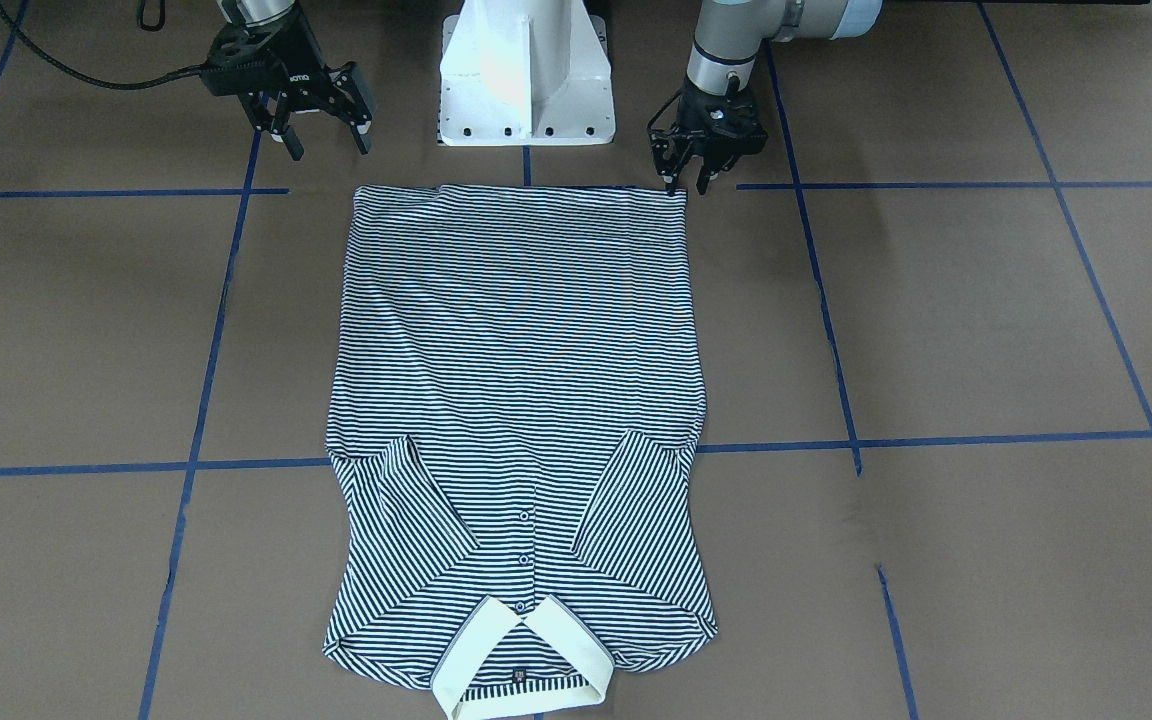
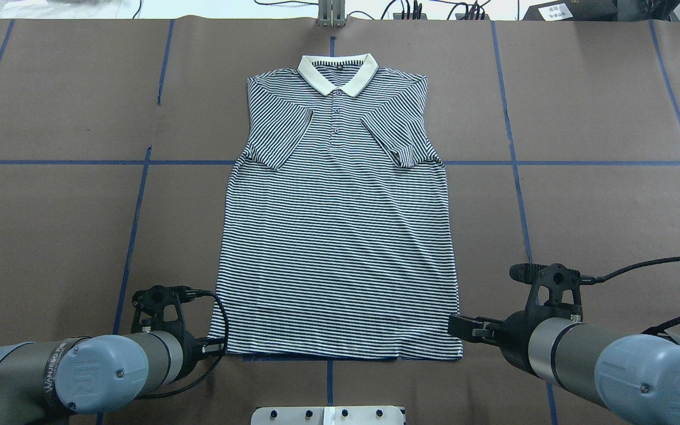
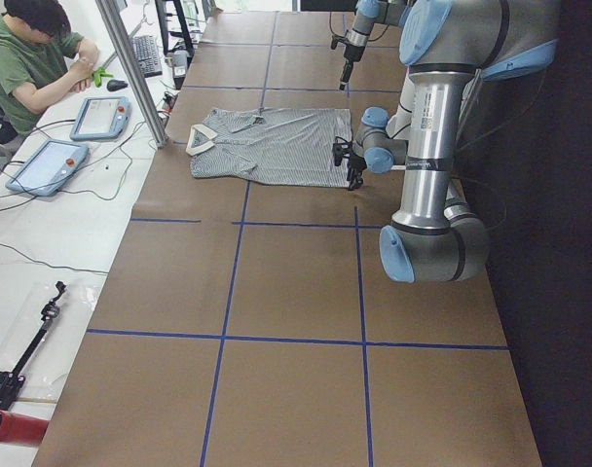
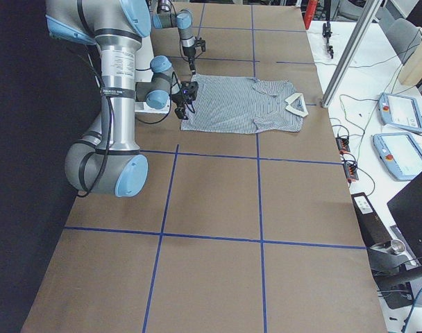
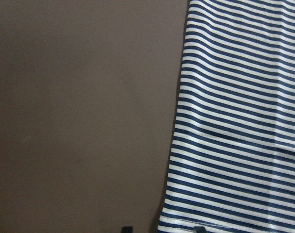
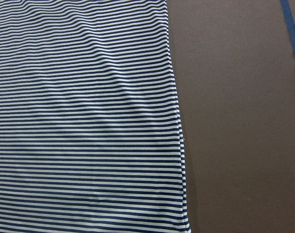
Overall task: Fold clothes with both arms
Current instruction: 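Lower both grippers to the hem corners nearest the robot and grasp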
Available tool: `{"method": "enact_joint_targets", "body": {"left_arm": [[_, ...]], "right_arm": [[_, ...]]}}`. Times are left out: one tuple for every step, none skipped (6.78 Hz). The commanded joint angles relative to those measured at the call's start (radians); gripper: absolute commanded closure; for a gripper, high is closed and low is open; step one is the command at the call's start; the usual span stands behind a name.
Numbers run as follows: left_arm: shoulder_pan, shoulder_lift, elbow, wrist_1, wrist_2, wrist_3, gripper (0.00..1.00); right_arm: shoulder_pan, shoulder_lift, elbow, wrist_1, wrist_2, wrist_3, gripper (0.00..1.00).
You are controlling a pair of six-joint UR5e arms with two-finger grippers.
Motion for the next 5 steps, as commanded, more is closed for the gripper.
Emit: {"method": "enact_joint_targets", "body": {"left_arm": [[0.001,-0.018,0.014,-0.002,-0.001,-0.001,0.53],[0.001,-0.025,0.02,-0.002,-0.001,-0.003,0.57],[0.001,-0.026,0.025,-0.002,-0.001,-0.003,0.61],[-0.001,-0.026,0.026,-0.002,-0.001,-0.004,0.66],[-0.001,-0.026,0.028,-0.002,-0.001,-0.004,0.66]], "right_arm": [[0.0,-0.002,0.0,0.0,0.0,0.0,0.05],[0.0,-0.002,0.0,0.0,0.0,0.0,0.05],[0.0,-0.002,0.0,0.0,0.0,0.0,0.05],[0.0,-0.002,-0.002,0.0,0.0,0.001,0.05],[0.0,-0.002,-0.006,0.002,0.0,0.002,0.05]]}}
